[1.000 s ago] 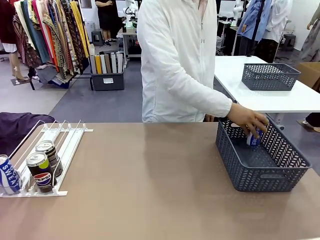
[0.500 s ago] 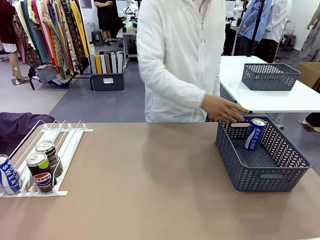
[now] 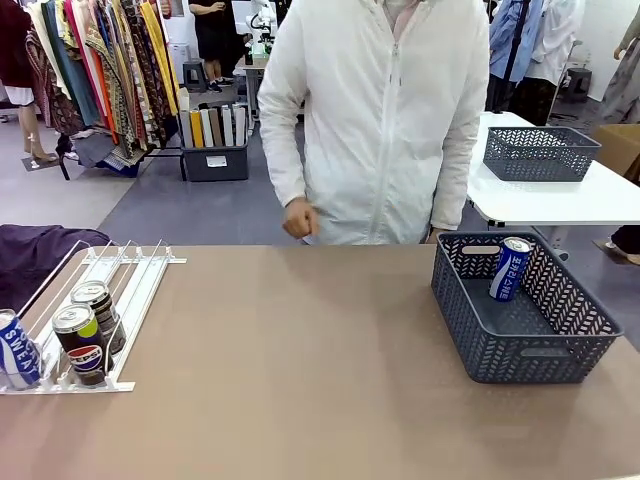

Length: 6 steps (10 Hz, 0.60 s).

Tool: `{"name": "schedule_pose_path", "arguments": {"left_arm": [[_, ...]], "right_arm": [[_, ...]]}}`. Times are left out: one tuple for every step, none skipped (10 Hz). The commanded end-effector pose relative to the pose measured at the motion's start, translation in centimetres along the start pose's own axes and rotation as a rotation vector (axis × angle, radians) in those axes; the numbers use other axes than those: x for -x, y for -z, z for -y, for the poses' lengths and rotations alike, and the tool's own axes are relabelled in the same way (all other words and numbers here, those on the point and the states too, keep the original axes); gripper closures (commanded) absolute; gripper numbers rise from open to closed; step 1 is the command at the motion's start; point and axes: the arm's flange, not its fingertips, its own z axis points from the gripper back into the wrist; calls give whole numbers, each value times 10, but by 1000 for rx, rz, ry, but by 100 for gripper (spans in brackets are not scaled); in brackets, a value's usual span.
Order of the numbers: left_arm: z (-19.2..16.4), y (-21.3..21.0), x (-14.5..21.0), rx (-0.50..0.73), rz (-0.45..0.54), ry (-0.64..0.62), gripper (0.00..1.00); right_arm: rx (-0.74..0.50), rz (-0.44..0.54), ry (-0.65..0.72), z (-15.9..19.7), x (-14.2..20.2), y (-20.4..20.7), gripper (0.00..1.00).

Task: Retrieve and store the cans from the dispenser.
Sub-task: Pick up the last remaining can from one row of the Automatic Can Dispenser and place it in the middle of the table.

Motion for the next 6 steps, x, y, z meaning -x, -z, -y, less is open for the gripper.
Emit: {"name": "schedule_pose_path", "arguments": {"left_arm": [[35, 32, -9, -345, 51, -116, 0], [51, 45, -15, -565, 89, -197, 0], [58, 59, -19, -777, 153, -292, 0], [63, 73, -22, -910, 178, -350, 0], [64, 84, -26, -1001, 224, -393, 0], [64, 99, -28, -1060, 156, -389, 0]], "right_arm": [[-13, 10, 2, -4, -3, 0, 0], [-13, 10, 2, -4, -3, 0, 0], [-13, 10, 2, -4, -3, 0, 0], [-13, 10, 2, -4, -3, 0, 0], [-13, 10, 2, -4, -3, 0, 0], [-13, 10, 2, -4, -3, 0, 0]]}}
